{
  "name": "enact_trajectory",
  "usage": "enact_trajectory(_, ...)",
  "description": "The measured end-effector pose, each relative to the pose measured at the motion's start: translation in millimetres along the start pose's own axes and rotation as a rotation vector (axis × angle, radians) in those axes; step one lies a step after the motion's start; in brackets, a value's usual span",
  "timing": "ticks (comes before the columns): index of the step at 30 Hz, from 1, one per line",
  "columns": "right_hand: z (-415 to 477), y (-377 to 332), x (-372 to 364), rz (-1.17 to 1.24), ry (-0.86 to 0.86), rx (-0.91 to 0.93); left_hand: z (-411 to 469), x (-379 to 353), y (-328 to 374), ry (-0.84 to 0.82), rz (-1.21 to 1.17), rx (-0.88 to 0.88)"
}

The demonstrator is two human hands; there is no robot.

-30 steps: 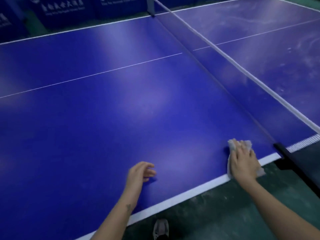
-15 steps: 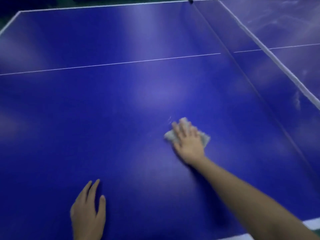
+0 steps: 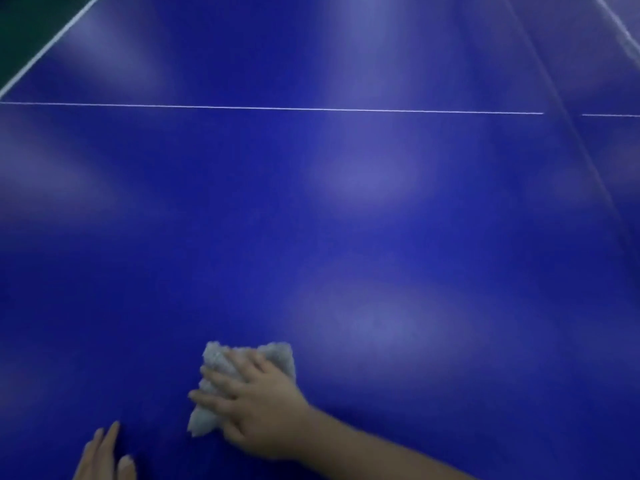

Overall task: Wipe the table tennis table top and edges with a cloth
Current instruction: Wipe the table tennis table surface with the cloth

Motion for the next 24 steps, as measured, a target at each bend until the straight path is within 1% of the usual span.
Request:
enact_trajectory(1, 1.2, 18.5, 13.4, 0.054, 0.065, -0.011, -5.1, 1.6, 1.4, 0.009, 0.021, 0.007)
enact_trajectory(2, 2.7, 46.5, 28.0, 0.073, 0.120, -0.077, -11.0, 2.2, 2.8, 0.011, 0.037, 0.022)
enact_trajectory(3, 4.9, 82.5, 44.2, 0.029, 0.175, -0.194, -15.6, 2.1, 1.3, 0.005, 0.037, 0.046)
enact_trajectory(5, 3.5, 173.0, 68.3, -0.060, 0.209, -0.497, -23.8, 4.4, -2.2, 0.009, 0.038, 0.058)
enact_trajectory(6, 1.2, 212.8, 78.2, -0.057, 0.207, -0.627, -28.3, 6.0, -3.0, 0.020, 0.036, 0.040)
enact_trajectory(8, 3.4, 260.7, 87.2, 0.015, 0.219, -0.793, -37.3, 9.4, -6.7, 0.040, 0.017, 0.023)
enact_trajectory(9, 9.4, 262.6, 88.6, 0.041, 0.231, -0.821, -42.2, 12.0, -9.2, 0.055, 0.005, 0.018)
enact_trajectory(10, 19.9, 249.5, 86.8, 0.040, 0.234, -0.800, -46.7, 14.4, -10.9, 0.065, -0.015, 0.004)
enact_trajectory(11, 32.8, 221.0, 81.4, 0.021, 0.223, -0.731, -50.9, 16.7, -12.9, 0.065, -0.040, -0.008)
enact_trajectory(14, 53.6, 82.3, 49.0, -0.070, 0.150, -0.382, -57.6, 24.4, -21.2, 0.040, -0.094, -0.024)
enact_trajectory(16, 48.9, -8.0, 17.3, -0.072, 0.136, -0.213, -59.5, 30.2, -23.3, 0.023, -0.121, -0.077)
enact_trajectory(18, 50.3, -74.5, -24.0, -0.057, -0.013, -0.070, -60.3, 37.4, -21.3, 0.005, -0.134, -0.147)
enact_trajectory(19, 48.8, -95.1, -38.9, -0.047, -0.069, -0.029, -60.6, 41.2, -20.6, -0.002, -0.146, -0.182)
enact_trajectory(21, 38.1, -105.3, -47.6, -0.011, -0.083, -0.071, -62.3, 47.9, -19.8, -0.020, -0.167, -0.252)
enact_trajectory(22, 26.2, -99.8, -44.5, 0.011, -0.051, -0.147, -64.6, 49.4, -18.3, -0.037, -0.163, -0.298)
enact_trajectory(24, -14.6, -75.6, -32.6, 0.033, 0.042, -0.363, -72.7, 47.3, -17.1, -0.078, -0.140, -0.383)
Point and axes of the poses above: each hand's wrist, its own z-axis towards the middle knuckle, its own x-axis out of the back of the hand, y = z × x, the point moved 10 cm from there along z, towards the middle knuckle, and after that the axes turned 9 degrees about -y, right-handed, at the moved point
